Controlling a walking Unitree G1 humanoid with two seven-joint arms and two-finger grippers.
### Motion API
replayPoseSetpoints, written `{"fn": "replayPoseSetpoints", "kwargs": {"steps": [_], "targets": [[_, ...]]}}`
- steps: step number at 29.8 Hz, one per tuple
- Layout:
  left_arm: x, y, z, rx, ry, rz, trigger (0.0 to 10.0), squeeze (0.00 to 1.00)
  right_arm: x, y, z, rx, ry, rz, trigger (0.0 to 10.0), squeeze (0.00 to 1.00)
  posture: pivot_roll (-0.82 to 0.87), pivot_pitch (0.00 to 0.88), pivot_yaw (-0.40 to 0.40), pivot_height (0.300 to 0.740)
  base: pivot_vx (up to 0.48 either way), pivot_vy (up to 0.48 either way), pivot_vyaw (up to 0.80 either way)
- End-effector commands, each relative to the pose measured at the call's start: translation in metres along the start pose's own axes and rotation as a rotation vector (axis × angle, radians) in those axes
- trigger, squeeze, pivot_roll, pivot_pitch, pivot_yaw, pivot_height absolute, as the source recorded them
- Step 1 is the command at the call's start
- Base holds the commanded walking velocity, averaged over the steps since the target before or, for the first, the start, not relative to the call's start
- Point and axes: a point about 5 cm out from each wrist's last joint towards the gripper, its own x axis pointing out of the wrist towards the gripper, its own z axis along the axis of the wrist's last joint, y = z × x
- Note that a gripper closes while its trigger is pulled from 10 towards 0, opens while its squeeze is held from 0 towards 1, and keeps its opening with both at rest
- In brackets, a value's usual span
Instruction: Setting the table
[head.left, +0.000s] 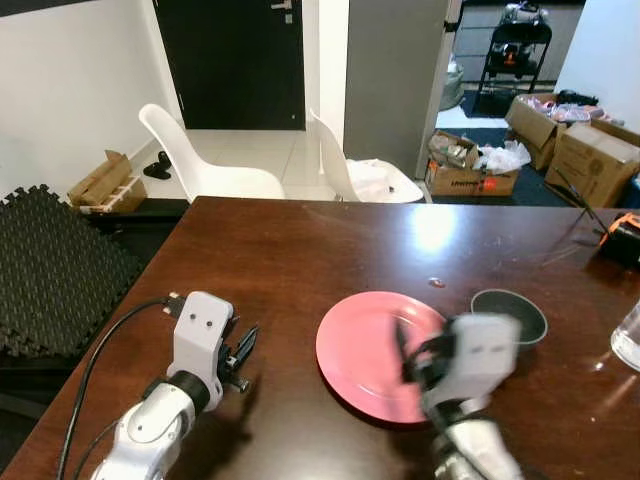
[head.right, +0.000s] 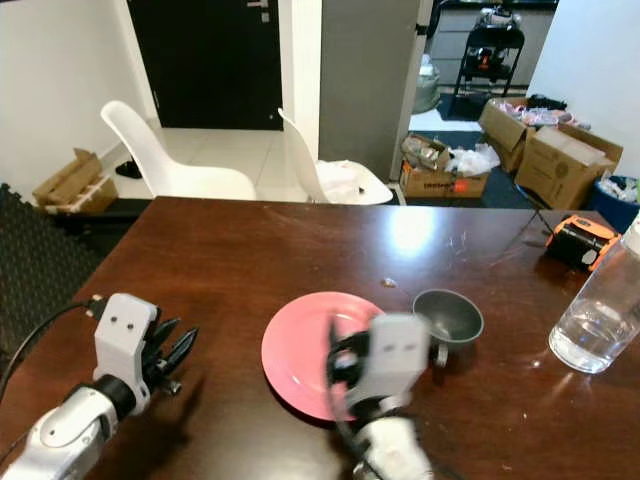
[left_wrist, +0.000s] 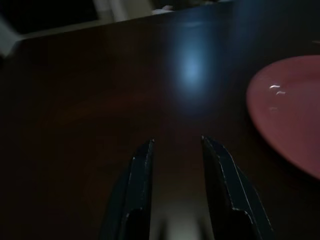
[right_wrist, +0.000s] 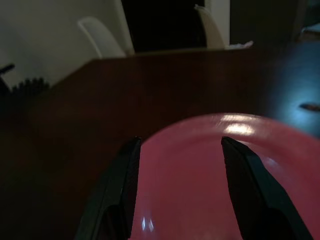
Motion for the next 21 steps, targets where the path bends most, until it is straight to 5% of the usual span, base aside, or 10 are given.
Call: {"fn": "replayPoseSetpoints", "kwargs": {"steps": [1, 4, 11, 21], "targets": [[-0.008, 0.007, -0.007, -0.004, 0.034, 0.059, 10.0, 0.0, -0.004, -0.004, -0.008, -0.017, 0.024, -0.024, 10.0, 0.0, 0.04, 0.13, 0.11, 0.74, 0.0, 0.0, 0.0], [-0.021, 0.012, -0.019, -0.025, 0.074, 0.131, 10.0, 0.0, -0.001, -0.015, -0.007, -0.051, 0.02, -0.099, 10.0, 0.0, 0.04, 0.13, 0.1, 0.74, 0.0, 0.0, 0.0], [-0.021, 0.01, -0.025, -0.035, 0.086, 0.149, 10.0, 0.0, 0.01, -0.028, 0.004, -0.081, -0.022, -0.128, 10.0, 0.0, 0.03, 0.124, 0.087, 0.74, 0.0, 0.0, 0.0], [-0.018, 0.006, -0.028, -0.053, 0.076, 0.17, 10.0, 0.0, 0.014, -0.021, 0.006, -0.12, -0.037, -0.083, 10.0, 0.0, -0.01, 0.103, 0.041, 0.74, 0.0, 0.0, 0.0]]}}
